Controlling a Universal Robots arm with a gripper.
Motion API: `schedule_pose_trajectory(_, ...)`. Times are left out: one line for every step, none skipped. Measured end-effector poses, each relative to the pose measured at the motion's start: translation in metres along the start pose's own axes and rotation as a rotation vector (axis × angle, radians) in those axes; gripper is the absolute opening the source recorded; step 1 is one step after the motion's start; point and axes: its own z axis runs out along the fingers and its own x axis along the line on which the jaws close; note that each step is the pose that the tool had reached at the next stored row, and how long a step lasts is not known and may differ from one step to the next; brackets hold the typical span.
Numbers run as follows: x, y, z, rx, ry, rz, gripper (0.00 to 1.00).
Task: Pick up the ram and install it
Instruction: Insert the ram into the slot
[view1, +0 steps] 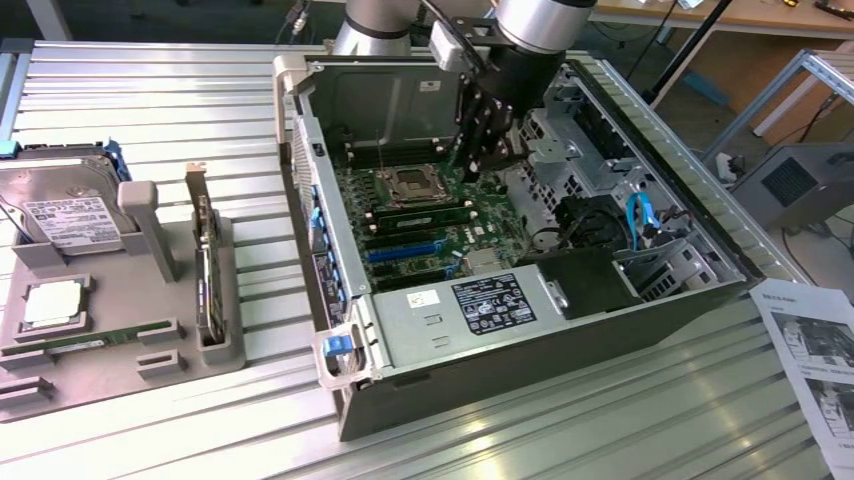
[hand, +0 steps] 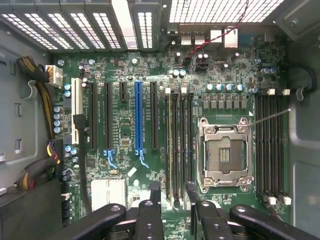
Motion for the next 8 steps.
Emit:
schedule_pose_trajectory(-0.0001,0.0001,-0.0029,0.0,0.0011,0.0,0.32)
schedule_pose_trajectory(-0.0001,0.0001,-0.0043,0.0001,0.0017,0.001,0.32)
schedule_pose_trajectory(-0.0001,0.0002,-0.0055,0.0001,0.0022,0.001,0.32)
schedule_pose_trajectory(-0.0001,0.0002,-0.0061,0.0001,0.0026,0.001,0.32)
schedule_pose_trajectory(-0.0002,0.0003,-0.007,0.0001,0.0031,0.001,0.32)
schedule_pose_trajectory(-0.0002,0.0003,-0.0077,0.0001,0.0035,0.002,0.32)
schedule_pose_trajectory(-0.0002,0.0003,-0.0084,0.0002,0.004,0.002,0.32)
schedule_pose_trajectory(-0.0002,0.0003,-0.0092,0.0002,0.0046,0.002,0.32)
